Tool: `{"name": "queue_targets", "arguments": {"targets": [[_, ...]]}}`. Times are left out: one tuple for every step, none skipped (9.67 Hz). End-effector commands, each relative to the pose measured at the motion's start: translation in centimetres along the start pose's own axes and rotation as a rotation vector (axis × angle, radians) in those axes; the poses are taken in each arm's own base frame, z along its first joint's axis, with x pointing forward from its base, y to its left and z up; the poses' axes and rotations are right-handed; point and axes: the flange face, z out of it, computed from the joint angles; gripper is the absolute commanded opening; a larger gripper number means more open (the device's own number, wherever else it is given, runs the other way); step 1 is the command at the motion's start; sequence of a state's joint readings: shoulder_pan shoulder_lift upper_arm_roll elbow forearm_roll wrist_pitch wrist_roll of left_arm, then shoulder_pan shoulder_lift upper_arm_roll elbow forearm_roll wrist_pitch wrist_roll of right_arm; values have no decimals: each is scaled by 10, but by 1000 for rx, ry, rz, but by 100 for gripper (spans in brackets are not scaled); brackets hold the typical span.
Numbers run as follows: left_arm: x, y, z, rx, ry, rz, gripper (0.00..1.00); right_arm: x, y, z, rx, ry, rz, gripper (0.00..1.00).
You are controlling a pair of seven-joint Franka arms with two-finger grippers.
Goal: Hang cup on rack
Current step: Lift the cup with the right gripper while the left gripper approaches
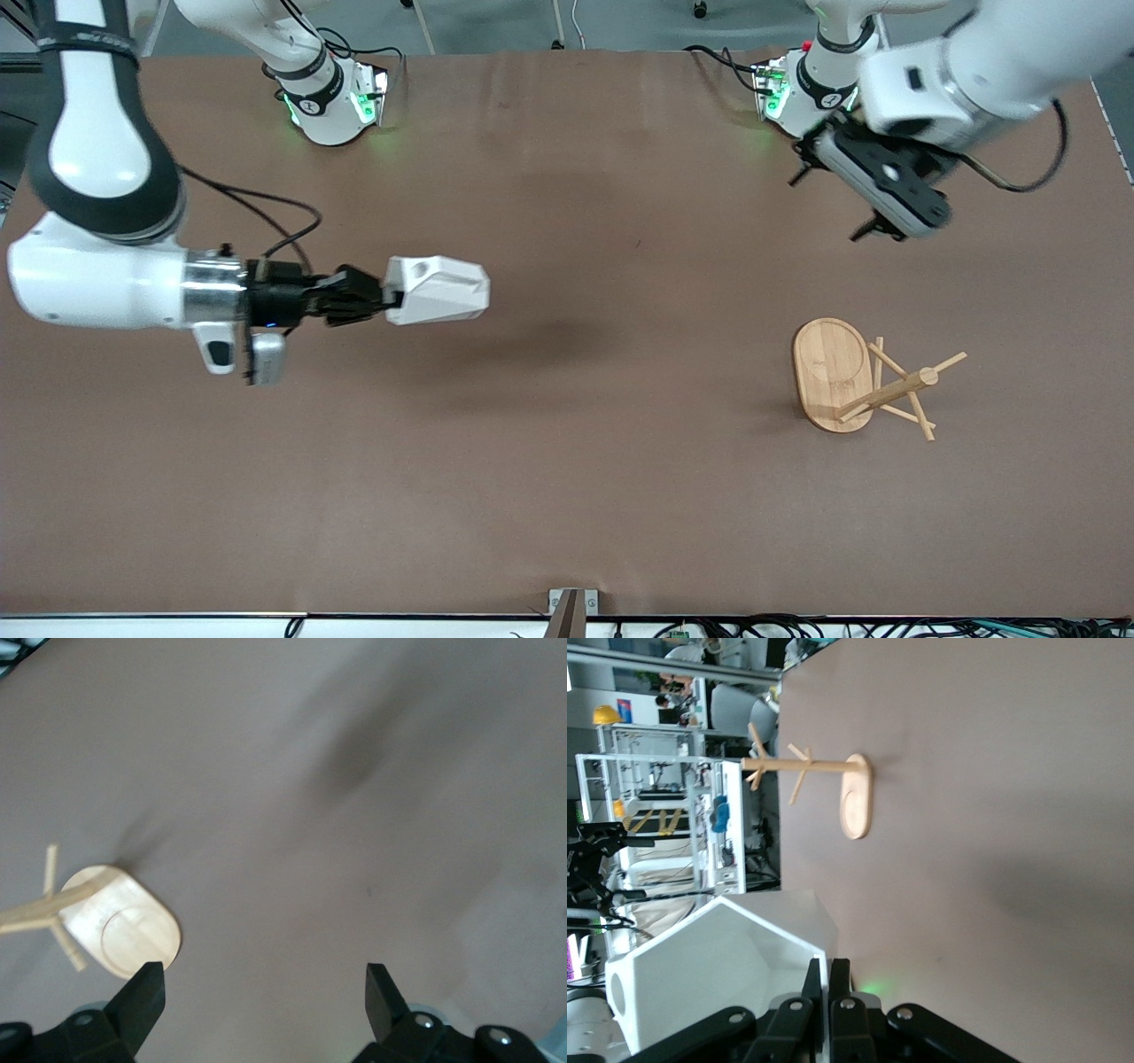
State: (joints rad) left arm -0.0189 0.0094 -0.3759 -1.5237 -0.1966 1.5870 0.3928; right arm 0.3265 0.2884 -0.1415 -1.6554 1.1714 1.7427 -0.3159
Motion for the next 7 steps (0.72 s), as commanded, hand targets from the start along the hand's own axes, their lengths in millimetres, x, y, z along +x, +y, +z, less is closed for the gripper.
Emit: {"name": "queue_targets", "arguments": {"targets": [[15,56,11,16,-1,44,100,-2,-20,26,70,-20,13,2],[22,75,12,51,5,84,100,-5,-32,43,129,-31,17,2],[29,95,14,65,23,123,100,-6,-40,51,180,-36,27,2],[38,115,15,70,67,161,100,-9,-48,67,226,-50,34,2],[46,132,16,70,105,190,100,-14,-57,89,269,-70,43,1],[48,150,18,63,113,179,100,-18,-60,101,283,-86,50,1],[49,167,20,56,114,144,100,-22,-61,111,293,-99,59,1]]}}
